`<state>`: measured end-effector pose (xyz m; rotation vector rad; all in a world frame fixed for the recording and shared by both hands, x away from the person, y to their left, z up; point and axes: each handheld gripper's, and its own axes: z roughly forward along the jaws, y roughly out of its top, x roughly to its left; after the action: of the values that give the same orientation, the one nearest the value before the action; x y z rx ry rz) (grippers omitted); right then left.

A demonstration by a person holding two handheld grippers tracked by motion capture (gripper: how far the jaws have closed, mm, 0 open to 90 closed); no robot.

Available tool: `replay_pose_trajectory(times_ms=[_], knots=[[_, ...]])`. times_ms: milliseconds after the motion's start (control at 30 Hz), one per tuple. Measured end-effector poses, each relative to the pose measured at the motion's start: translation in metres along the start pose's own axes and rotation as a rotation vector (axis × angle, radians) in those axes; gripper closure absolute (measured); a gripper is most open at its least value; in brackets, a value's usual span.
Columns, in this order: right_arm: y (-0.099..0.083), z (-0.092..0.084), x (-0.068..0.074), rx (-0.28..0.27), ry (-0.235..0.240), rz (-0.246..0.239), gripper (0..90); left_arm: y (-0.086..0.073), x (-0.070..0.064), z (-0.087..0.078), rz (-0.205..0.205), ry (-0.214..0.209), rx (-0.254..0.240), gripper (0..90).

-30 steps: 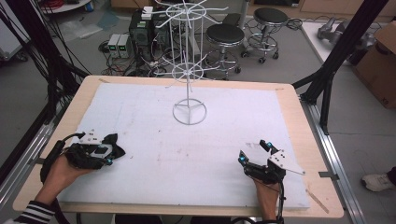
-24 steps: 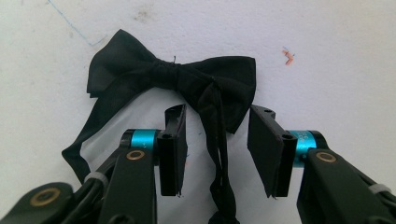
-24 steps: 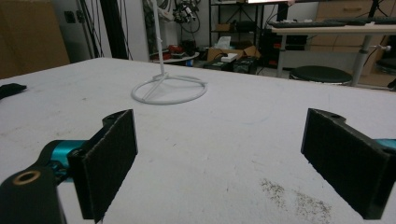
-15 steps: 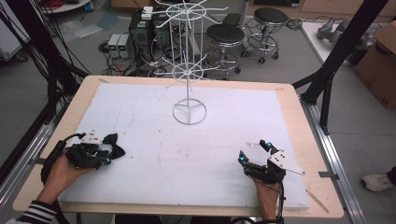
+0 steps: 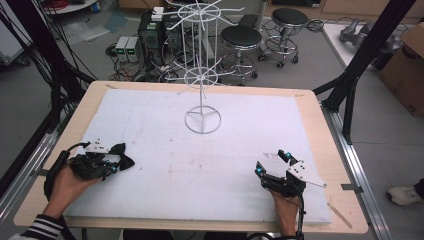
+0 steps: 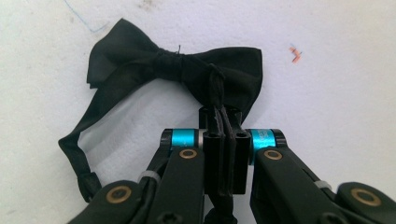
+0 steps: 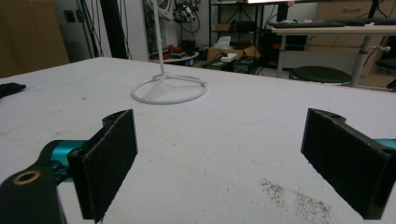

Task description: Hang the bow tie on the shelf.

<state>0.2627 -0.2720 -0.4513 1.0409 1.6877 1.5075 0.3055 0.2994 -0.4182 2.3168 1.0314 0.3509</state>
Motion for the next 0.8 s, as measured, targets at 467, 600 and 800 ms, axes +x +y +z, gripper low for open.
replay_pose_trajectory(times_ms=[467,600,800], knots=[[0.0,0.0,0.0,0.001,0.0,0.005,9.7,0.017,-0.008,-0.019,0.007,0.014,-0.165,87.8],[0.0,0.0,0.0,0.002,0.0,0.007,9.7,0.022,-0.009,-0.025,-0.005,0.011,-0.225,87.8],[0.0,0.0,0.0,0.002,0.0,0.006,9.7,0.029,-0.011,-0.029,-0.024,0.009,-0.307,87.8]])
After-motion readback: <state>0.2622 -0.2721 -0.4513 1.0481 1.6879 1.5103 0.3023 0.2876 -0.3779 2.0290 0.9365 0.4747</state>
